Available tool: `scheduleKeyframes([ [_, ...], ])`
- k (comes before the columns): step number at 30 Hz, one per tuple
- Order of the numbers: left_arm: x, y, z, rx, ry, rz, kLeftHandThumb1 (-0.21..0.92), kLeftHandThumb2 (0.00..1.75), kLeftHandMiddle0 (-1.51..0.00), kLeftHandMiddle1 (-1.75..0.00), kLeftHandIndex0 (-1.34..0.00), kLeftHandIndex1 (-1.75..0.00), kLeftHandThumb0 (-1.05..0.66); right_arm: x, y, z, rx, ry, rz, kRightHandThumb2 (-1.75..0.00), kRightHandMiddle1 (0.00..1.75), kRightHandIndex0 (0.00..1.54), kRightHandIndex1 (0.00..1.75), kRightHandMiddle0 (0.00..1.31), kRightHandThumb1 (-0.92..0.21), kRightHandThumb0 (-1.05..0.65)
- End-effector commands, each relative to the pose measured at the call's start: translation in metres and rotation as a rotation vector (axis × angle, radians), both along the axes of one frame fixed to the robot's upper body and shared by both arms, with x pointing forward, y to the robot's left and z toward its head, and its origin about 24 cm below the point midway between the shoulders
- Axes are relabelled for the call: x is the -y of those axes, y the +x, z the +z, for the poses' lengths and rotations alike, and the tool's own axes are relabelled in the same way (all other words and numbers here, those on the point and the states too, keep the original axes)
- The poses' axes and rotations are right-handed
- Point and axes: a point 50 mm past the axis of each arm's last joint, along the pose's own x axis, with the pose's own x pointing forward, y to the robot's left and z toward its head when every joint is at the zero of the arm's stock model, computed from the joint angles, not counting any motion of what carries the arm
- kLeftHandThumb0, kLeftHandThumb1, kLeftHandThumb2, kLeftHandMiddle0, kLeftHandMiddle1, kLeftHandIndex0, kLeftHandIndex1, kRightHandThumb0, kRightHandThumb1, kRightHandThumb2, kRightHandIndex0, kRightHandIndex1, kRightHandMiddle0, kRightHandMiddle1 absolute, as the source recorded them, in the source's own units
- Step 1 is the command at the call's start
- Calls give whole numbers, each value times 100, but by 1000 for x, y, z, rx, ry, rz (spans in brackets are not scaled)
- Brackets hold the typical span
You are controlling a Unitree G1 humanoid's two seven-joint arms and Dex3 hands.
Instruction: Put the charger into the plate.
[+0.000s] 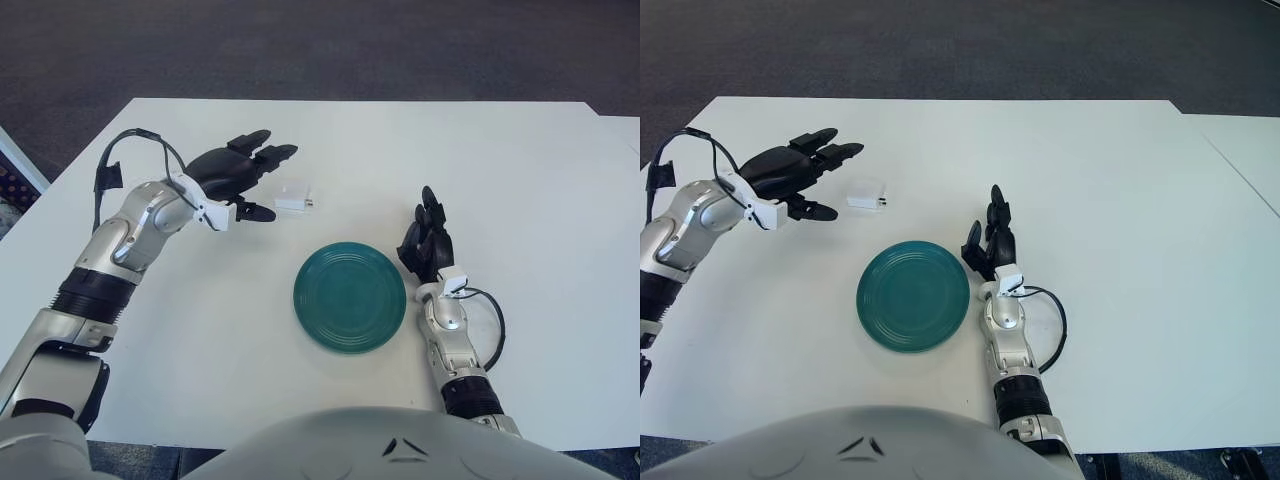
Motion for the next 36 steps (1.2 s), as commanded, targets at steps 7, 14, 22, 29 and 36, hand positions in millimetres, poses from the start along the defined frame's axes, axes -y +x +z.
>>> scheduleKeyframes([
  [7,-10,20,-50,-133,139,79,92,34,-1,0,0,-40,-105,-4,-23,-23,-114,-20,30,-96,7,0,0,0,-92,-90],
  [14,-7,28,-51,-136,130,80,92,21,0,0,0,-48,-105,-6,-24,-22,-98,-18,42,-95,7,0,0,0,-92,-90],
  [22,1,38,-57,-142,120,105,92,21,0,0,0,-56,-105,-8,-25,-20,-95,-15,37,-93,8,0,0,0,-92,-90],
  [29,1,43,-62,-134,119,117,92,23,0,0,0,-58,-105,-12,-27,-18,-102,-4,33,-92,8,0,0,0,-92,-91],
  [36,2,46,-65,-129,121,126,92,23,0,0,0,-57,-105,-14,-29,-15,-113,1,23,-93,6,1,0,0,-92,-90],
])
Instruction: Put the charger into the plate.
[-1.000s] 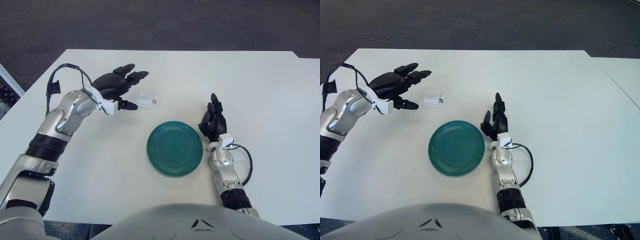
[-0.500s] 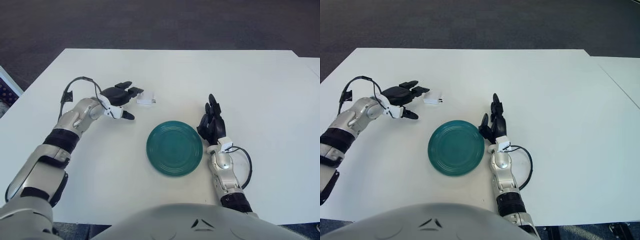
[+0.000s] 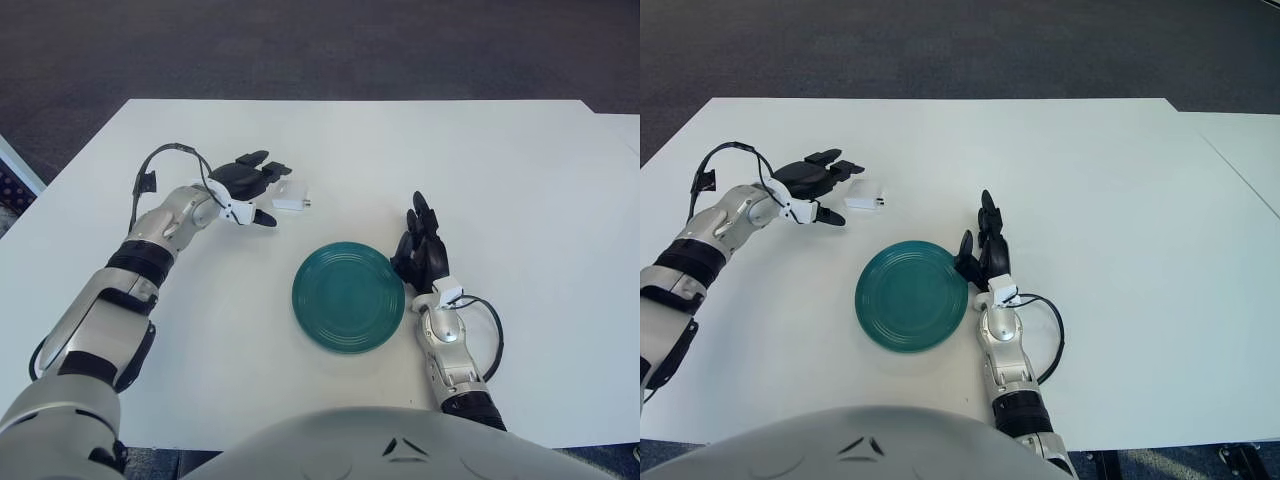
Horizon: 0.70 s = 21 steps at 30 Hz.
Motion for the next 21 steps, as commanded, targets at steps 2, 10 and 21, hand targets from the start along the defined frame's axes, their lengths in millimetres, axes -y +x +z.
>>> scheduleKeyframes([
  [2,-1,3,-1,9,16,11,92,24,0,0,0,-56,-105,-7,-15,-19,-127,22,-14,-94,5,0,0,0,-92,-90],
  [10,-2,5,-5,7,20,24,92,27,0,0,0,-54,-105,-6,-15,-19,-125,-10,19,-97,1,0,0,0,-92,-93],
  [21,-1,8,-8,16,28,31,92,27,0,0,0,-50,-105,-4,-16,-20,-107,-33,44,-99,0,0,0,0,-92,-95],
])
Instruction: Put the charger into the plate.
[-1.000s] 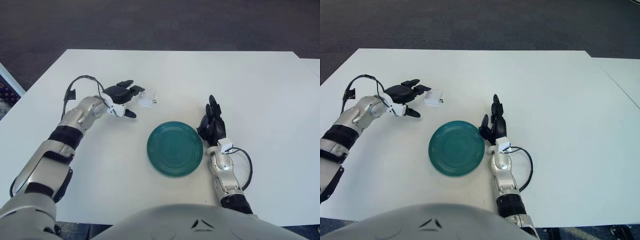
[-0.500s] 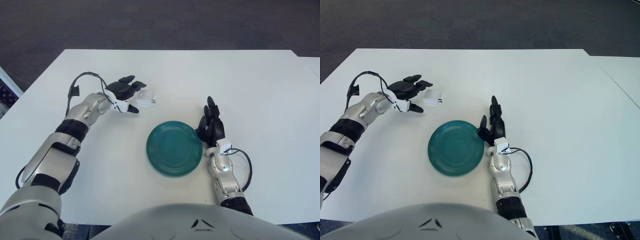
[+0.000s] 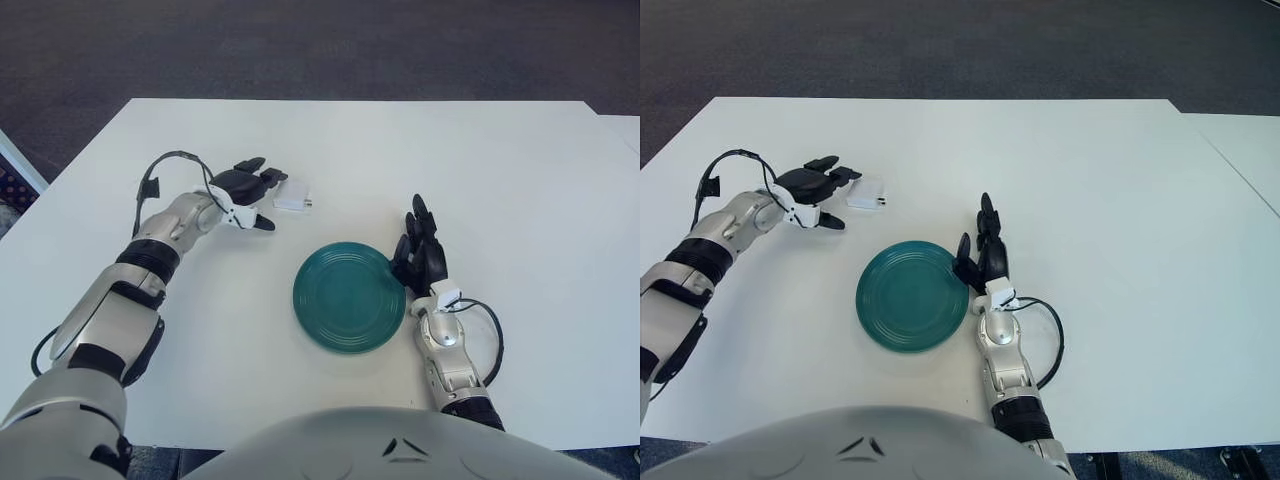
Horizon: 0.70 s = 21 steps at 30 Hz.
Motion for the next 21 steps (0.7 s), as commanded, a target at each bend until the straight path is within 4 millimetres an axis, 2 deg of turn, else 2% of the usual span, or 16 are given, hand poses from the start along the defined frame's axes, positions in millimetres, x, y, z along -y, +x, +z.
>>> scheduleKeyframes([
  [1,3,5,7,32,7,-5,92,27,0,0,0,-50,-105,1,-12,-20,-112,-16,8,-99,0,0,0,0,-92,-95],
  [21,5,9,1,31,33,13,92,32,0,0,0,-49,-105,2,-13,-25,-139,-23,6,-99,1,0,0,1,-92,-93],
])
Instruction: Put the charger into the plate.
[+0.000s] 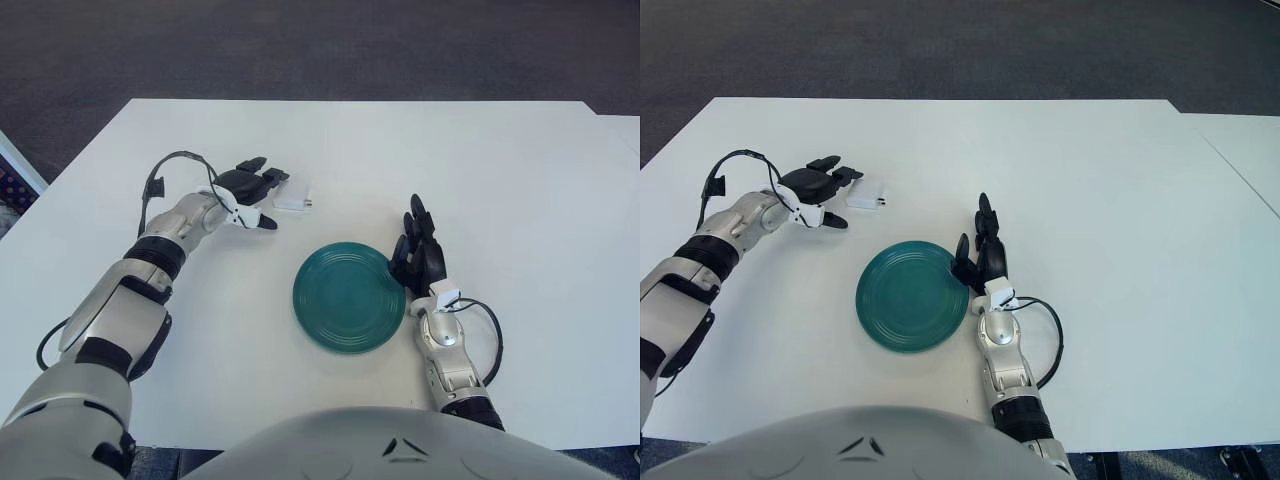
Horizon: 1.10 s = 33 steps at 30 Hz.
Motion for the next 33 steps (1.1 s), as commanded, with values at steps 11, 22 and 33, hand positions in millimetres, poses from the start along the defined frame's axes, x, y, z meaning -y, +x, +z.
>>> scheduleKeyframes([
  [11,2,10,5,39,20,17,92,36,0,0,0,-52,-105,5,-11,-35,-150,-32,3,-101,0,0,0,0,-92,-91],
  [22,4,12,3,47,10,24,92,43,0,0,0,-53,-105,5,-13,-38,-156,-14,-18,-101,0,0,0,0,-92,-88],
  [33,5,17,6,88,21,49,92,35,0,0,0,-52,-105,4,-14,-39,-140,-25,-23,-102,1,0,0,0,-92,-87],
])
